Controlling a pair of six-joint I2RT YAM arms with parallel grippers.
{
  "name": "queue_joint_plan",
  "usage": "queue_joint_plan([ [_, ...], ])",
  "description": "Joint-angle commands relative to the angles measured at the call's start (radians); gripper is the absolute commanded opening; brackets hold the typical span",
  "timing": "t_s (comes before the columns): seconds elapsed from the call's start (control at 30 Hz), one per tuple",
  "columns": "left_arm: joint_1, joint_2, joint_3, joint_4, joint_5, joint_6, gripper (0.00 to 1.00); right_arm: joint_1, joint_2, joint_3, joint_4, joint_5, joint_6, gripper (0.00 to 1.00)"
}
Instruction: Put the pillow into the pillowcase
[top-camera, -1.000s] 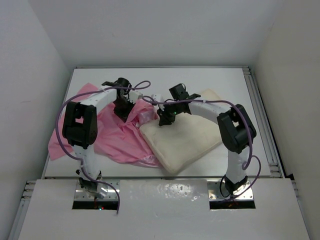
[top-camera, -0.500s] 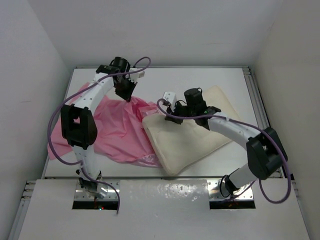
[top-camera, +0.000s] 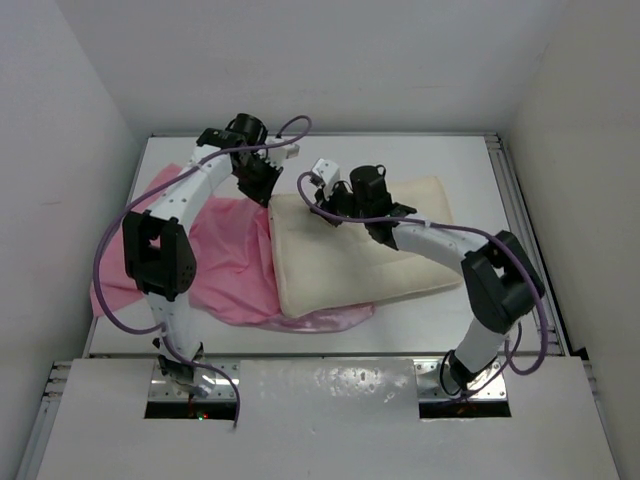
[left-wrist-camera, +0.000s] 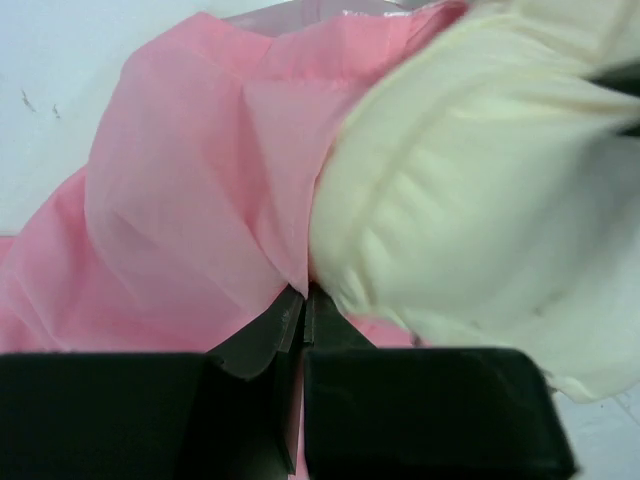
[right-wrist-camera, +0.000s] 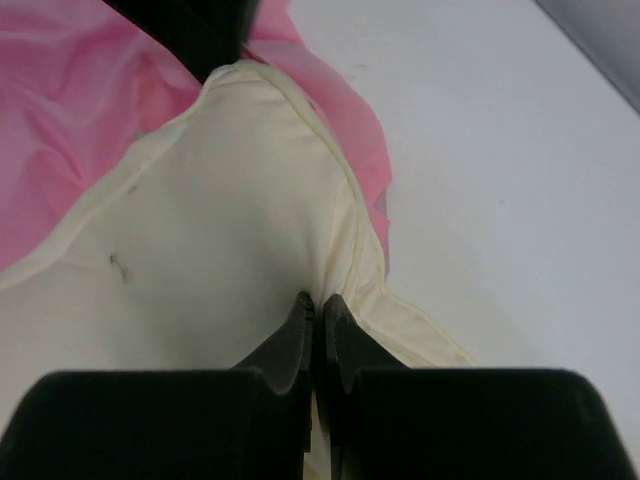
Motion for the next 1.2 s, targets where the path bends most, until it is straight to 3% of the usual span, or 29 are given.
queue_joint_plan([
  [0.0, -0.011, -0.073, 0.021, 0.003, 0.042, 0.029, 0.00, -0.004, 0.069, 0.132, 0.093, 0.077, 0.016, 0.00],
  [0.1, -0.016, -0.074, 0.002, 0.055, 0.014, 0.000, 0.00, 0.010, 0.095, 0.152, 0.041, 0.074, -0.007, 0.00],
  [0.3, -0.014, -0.064, 0.051, 0.113, 0.046, -0.051, 0.00, 0.059, 0.044, -0.018, 0.142, 0.096, 0.002, 0.00],
  [0.43, -0.028, -0.071, 0.064, 0.032, 0.154, 0.033, 0.00, 0.035, 0.100, 0.037, 0.180, 0.180, 0.167, 0.00],
  [0.53, -0.040, -0.100, -0.061, 0.089, 0.113, 0.052, 0.00, 0.018, 0.162, 0.139, 0.180, 0.281, 0.275, 0.00],
  [0.67, -0.073, -0.110, -0.116, 0.139, 0.137, 0.070, 0.00, 0.015, 0.260, 0.320, 0.096, 0.352, 0.340, 0.00],
  [0.8, -0.102, -0.110, -0.095, 0.161, 0.223, 0.078, 0.00, -0.025, 0.299, 0.322, 0.087, 0.404, 0.488, 0.00],
  [0.9, -0.106, -0.105, -0.110, 0.150, 0.229, 0.090, 0.00, -0.045, 0.285, 0.290, 0.090, 0.400, 0.508, 0.00],
  [0.97, -0.106, -0.104, -0.150, 0.149, 0.214, 0.101, 0.07, -0.054, 0.264, 0.238, 0.100, 0.381, 0.501, 0.01],
  [1.03, -0.106, -0.102, -0.176, 0.144, 0.194, 0.107, 0.25, -0.059, 0.214, 0.168, 0.126, 0.369, 0.501, 0.49],
  [1.07, -0.105, -0.104, -0.193, 0.138, 0.191, 0.107, 0.30, -0.072, 0.192, 0.135, 0.143, 0.372, 0.507, 0.65],
  [1.1, -0.106, -0.108, -0.199, 0.136, 0.186, 0.106, 0.33, -0.079, 0.164, 0.100, 0.165, 0.360, 0.513, 0.76],
  [1.17, -0.102, -0.127, -0.199, 0.141, 0.163, 0.092, 0.42, -0.105, 0.077, -0.012, 0.263, 0.343, 0.513, 0.84],
])
